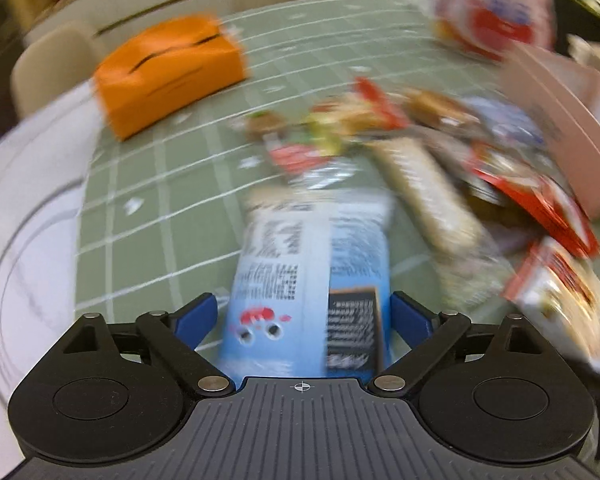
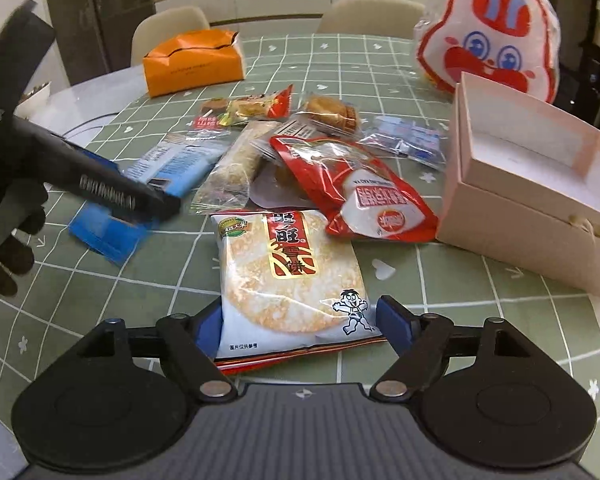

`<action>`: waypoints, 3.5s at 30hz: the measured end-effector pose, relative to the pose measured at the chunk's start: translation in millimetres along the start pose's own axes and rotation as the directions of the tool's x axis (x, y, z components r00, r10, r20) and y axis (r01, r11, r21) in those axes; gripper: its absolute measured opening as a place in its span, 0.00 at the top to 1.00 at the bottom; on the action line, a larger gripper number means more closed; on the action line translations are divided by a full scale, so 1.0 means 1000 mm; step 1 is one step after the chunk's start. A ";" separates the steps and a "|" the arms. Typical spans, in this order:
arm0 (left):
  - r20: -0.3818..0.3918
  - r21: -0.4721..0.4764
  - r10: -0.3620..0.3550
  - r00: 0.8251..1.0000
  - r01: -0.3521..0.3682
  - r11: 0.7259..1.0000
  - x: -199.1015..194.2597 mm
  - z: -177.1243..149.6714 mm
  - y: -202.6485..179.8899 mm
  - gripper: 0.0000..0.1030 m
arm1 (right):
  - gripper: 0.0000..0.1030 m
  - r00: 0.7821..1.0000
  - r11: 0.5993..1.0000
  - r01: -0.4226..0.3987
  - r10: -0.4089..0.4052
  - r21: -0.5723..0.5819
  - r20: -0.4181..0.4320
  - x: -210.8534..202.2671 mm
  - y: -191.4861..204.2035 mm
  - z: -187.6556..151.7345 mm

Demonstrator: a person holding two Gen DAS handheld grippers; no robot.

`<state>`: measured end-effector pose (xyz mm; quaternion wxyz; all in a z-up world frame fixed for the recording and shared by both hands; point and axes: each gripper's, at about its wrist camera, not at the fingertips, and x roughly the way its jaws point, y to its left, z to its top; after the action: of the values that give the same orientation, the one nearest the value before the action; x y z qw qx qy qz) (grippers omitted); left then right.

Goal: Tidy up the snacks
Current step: 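Grasp the blue snack packet with left tool while right grasps rice-cracker bag, then drop the blue packet into the pink box while right carries rice-cracker bag, then lower the rice-cracker bag into the pink box and open the right tool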

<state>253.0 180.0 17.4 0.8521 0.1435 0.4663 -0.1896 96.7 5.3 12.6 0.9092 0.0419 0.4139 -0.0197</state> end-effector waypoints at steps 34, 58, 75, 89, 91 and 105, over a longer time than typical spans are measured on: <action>0.054 -0.580 0.190 0.980 -0.124 0.805 -0.138 -0.108 -0.051 0.21 | 0.17 0.944 0.848 -0.285 0.329 -0.447 0.022 -0.026 -0.018 0.002; 0.085 -0.482 -0.058 0.995 0.092 0.871 -0.116 -0.111 -0.184 0.21 | 0.24 0.967 0.916 -0.251 0.252 -0.314 -0.036 -0.088 -0.122 -0.017; 0.239 -0.266 -0.275 0.931 0.335 0.904 -0.152 -0.025 -0.263 0.20 | 0.24 0.994 0.990 -0.105 0.101 -0.090 -0.044 -0.141 -0.222 -0.044; 0.252 -0.318 -0.314 0.916 0.384 0.866 -0.028 0.125 -0.255 0.13 | 0.25 1.000 0.996 0.024 -0.025 -0.090 -0.008 -0.147 -0.206 -0.016; 0.271 -0.340 -0.325 0.906 0.406 0.848 -0.026 0.120 -0.255 0.14 | 0.25 1.000 0.995 0.010 -0.011 -0.100 -0.005 -0.143 -0.208 -0.011; 0.271 -0.691 0.055 0.961 0.154 0.706 -0.097 0.014 -0.229 0.21 | 0.24 0.959 0.927 -0.207 0.255 -0.313 0.123 -0.067 -0.240 0.098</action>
<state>110.7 -10.6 91.4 0.8918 -0.2334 0.3857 -0.0377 109.0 -242.7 113.1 0.9314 -0.0483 0.3294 0.1470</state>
